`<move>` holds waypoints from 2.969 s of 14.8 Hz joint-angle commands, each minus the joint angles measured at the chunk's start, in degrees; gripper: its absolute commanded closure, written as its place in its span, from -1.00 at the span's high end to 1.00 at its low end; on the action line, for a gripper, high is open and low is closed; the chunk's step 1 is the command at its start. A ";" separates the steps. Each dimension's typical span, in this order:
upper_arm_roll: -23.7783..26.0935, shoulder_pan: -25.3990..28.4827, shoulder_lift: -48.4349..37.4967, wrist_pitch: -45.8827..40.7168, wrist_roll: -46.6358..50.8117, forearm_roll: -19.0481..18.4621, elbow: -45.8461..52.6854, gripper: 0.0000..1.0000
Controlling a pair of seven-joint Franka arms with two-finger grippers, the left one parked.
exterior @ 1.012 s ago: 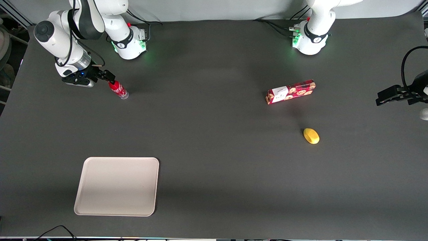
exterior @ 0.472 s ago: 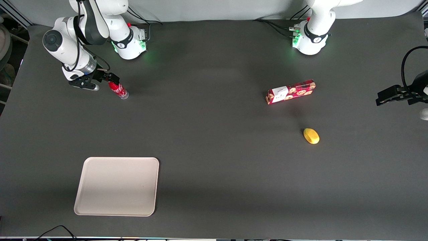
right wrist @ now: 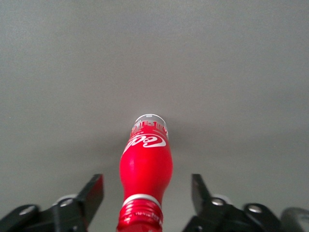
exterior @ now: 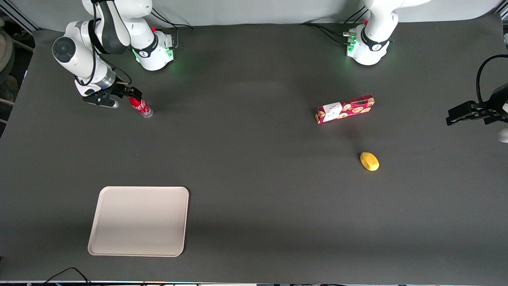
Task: Place coke bottle on tray
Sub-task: 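Lower the right gripper around the bottle's body and close it, then lift the held bottle and carry it toward the white tray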
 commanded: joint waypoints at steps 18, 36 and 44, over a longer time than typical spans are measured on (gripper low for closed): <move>3.86 0.00 -2.32 -20.47 0.09 0.38 16.01 -1.00; 0.53 0.52 22.44 -41.08 -16.07 -2.78 66.20 -1.00; -5.28 0.52 46.87 -30.62 -27.15 -2.17 81.68 -1.00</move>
